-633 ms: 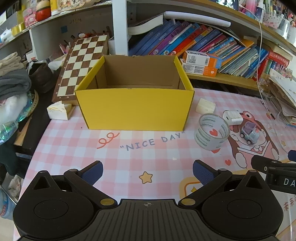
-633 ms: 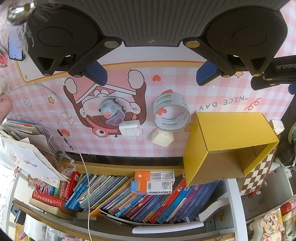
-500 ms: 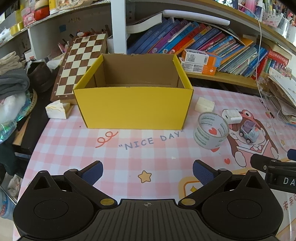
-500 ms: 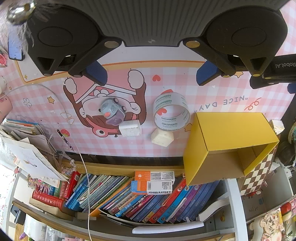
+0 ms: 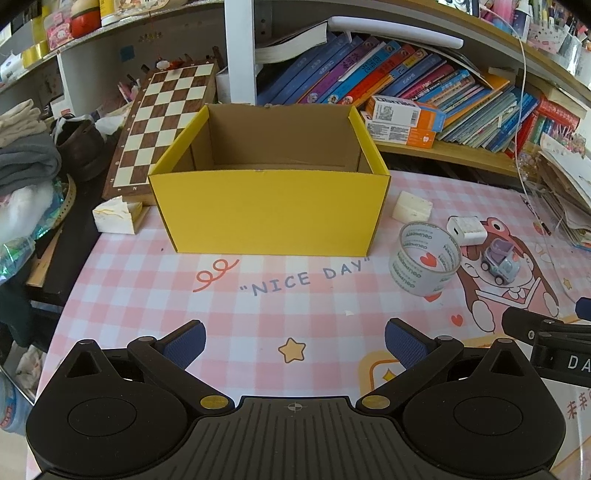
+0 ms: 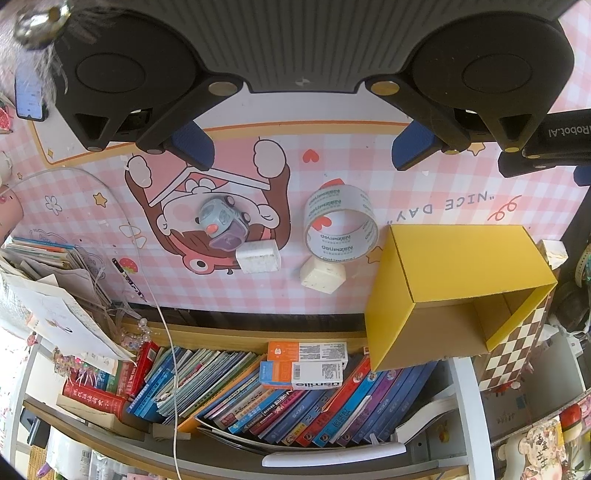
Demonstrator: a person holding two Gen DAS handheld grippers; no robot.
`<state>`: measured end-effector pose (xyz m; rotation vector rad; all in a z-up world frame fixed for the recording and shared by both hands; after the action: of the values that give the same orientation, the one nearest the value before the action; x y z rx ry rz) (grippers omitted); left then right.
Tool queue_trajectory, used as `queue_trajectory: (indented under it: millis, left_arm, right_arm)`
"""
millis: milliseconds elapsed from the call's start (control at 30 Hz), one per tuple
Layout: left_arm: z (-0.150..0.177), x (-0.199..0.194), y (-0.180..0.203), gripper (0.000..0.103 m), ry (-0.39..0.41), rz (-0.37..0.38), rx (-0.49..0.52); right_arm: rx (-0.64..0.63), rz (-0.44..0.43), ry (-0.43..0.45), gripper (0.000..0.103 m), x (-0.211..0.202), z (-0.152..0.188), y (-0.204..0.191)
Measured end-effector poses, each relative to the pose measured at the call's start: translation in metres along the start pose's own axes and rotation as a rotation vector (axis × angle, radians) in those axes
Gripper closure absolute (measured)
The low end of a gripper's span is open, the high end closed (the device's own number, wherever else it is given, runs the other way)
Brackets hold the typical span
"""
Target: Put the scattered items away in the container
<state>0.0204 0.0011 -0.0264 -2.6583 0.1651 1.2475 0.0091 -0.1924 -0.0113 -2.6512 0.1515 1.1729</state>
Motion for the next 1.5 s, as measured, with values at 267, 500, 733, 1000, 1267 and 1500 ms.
queue_trajectory:
  millis: [267,500,733,1000,1267,1500]
  left_arm:
    - [-0.0007,-0.0009,0.0003,0.0,0.0,-0.005,0.0]
    - [-0.0003,-0.0018,0.0002,0.0,0.002,-0.007,0.002]
    - [-0.0008,-0.0013,-0.0006,0.0,0.001,-0.006,0.004]
    - [-0.0014,-0.0014,0.0,0.0,-0.002,-0.011,0.003]
    - [-0.0013,-0.0014,-0.0001,0.0,-0.002,-0.011,0.005]
    - [-0.0021,-0.0006,-0.0001,0.0,-0.002,-0.013,0.007]
  right_arm:
    - [-0.001,-0.001,0.002,0.0,-0.0003,0.0004,-0.0004]
    - [0.001,-0.002,0.0,0.0,-0.0007,0.0009,-0.0001]
    - [0.002,-0.002,0.0,0.0,0.0003,0.0019,-0.0004]
    - [0.002,-0.002,-0.001,0.0,0.0008,0.0023,0.0004]
    - [0.003,-0.001,-0.004,0.0,0.0015,0.0012,0.0003]
    - [0.003,-0.001,-0.004,0.0,0.0015,0.0015,0.0001]
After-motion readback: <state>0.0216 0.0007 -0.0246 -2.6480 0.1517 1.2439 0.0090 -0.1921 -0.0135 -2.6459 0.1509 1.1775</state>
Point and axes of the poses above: each gripper's, at about its wrist camera, not at the fingertips, and x roughly the way its jaws point, y to its right, z to its underside, the point moved 3 cm from there along x, roughly the way its jaws point, and after that the axes turned 14 degrees about x, right-handed, at the moved point
